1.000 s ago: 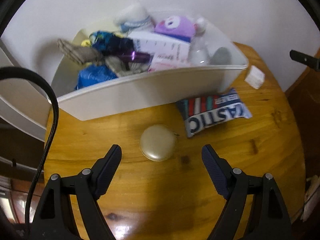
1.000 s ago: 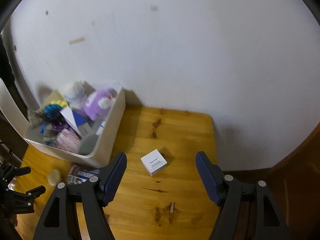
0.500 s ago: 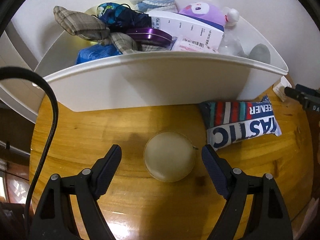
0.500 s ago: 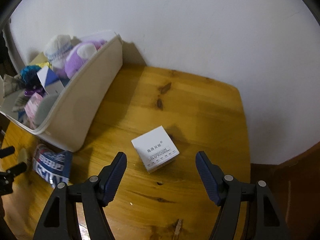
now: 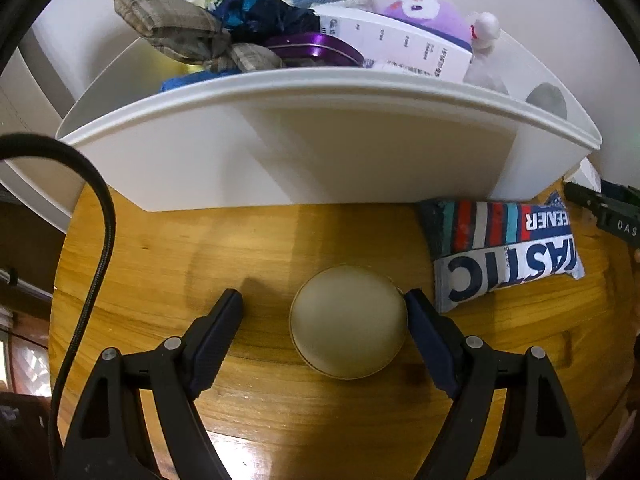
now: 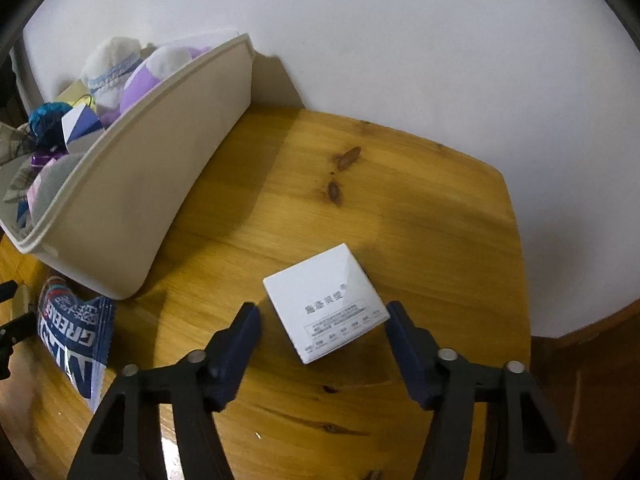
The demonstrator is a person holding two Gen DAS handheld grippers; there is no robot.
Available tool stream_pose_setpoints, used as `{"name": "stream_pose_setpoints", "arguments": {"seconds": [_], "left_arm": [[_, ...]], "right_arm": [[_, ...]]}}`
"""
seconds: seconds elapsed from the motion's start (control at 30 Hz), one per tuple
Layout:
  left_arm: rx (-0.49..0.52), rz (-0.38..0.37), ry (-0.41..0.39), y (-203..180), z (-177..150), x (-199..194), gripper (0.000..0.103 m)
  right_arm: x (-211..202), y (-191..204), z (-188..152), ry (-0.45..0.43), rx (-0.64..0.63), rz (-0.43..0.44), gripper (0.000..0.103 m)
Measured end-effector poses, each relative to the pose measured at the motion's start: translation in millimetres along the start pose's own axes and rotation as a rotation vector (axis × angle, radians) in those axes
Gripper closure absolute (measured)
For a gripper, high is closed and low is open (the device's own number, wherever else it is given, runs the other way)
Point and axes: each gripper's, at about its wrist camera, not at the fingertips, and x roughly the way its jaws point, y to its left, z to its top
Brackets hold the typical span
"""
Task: Organize objects
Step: 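Move the left gripper to the gold compact while the right gripper approaches the white box, then grasp the gold compact with the left gripper while the right gripper grasps the white box, then lift the gold compact with the left gripper while the right gripper carries the white box to the tray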
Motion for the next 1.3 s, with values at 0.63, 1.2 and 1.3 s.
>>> {"name": "stream_pose_setpoints", "arguments": {"seconds": [0.63,1.2,1.3], "left_arm": [[0.007,0.003,-0.058,-3.7,-35.6,-16.2,0.044],[0.022,0.018,-0.055,16.6,-73.1,-81.8,0.044],[0.025,0.016,-0.080,25.4,-70.3,-103.1,0.044]], "right_arm": [[-14.4,15.6,-13.4,-0.002,0.029,0.041,0.054],[-67.2,40.9,-33.7,-0.011,0.027,0.055,0.054],[-87.9,46.3,-36.9,-0.034,0.030,0.064,0.054]]}}
